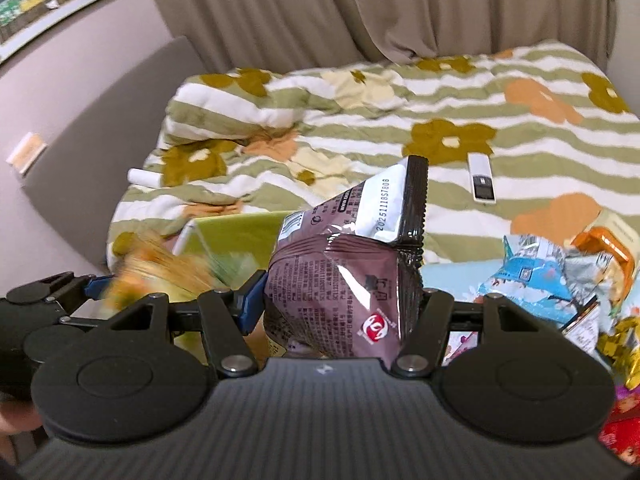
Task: Organize snacks
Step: 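Carry both bags over the cardboard box and open both tools to drop them, then move both tools back over the snack pile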
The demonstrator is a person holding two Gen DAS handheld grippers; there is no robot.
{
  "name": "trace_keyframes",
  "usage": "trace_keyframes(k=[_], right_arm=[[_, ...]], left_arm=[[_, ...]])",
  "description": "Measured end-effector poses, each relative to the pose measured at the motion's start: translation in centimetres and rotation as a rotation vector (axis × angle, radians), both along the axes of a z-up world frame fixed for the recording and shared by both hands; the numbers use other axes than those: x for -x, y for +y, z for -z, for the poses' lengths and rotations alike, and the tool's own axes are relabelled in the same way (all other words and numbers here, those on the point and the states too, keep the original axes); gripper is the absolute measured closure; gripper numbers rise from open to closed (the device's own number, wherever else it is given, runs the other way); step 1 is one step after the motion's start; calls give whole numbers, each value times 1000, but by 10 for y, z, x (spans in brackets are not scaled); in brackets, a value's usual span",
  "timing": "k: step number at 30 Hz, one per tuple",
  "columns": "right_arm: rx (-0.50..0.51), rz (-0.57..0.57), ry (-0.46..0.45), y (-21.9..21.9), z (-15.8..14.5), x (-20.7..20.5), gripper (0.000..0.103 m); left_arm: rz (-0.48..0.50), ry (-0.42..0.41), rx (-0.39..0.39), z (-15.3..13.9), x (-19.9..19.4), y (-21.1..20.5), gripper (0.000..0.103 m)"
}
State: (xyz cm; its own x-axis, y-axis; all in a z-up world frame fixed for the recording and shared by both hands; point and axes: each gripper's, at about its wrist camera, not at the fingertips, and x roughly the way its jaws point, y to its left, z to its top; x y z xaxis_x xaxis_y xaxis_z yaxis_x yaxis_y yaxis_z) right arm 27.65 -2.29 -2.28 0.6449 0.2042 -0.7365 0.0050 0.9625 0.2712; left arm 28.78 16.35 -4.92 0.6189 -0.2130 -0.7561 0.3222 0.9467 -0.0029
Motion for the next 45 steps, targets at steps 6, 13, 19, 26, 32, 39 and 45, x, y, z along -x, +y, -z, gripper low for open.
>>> trace_keyframes(k=[6,13,19,26,32,39,45], right_arm=[[-30,17,48,6,17,-14,26],[-64,6,76,23,24,-32,26],[-78,-16,94,40,39,-52,24],[-37,-27,119,50,54,-55,0],[32,-46,75,52,48,-37,0],[36,-43,-20,40,17,-9,0],[41,-56,-107,21,-20,31,0]], left_arm=[[-15,38,28,8,1,19,5],[-41,23,27,2,8,34,5],[-61,22,35,2,8,43,5],[-61,22,30,5,9,45,5],[-51,14,38,1,13,43,5],[-54,-42,23,-18,31,35,5],[-76,-93,14,-44,60,20,5]])
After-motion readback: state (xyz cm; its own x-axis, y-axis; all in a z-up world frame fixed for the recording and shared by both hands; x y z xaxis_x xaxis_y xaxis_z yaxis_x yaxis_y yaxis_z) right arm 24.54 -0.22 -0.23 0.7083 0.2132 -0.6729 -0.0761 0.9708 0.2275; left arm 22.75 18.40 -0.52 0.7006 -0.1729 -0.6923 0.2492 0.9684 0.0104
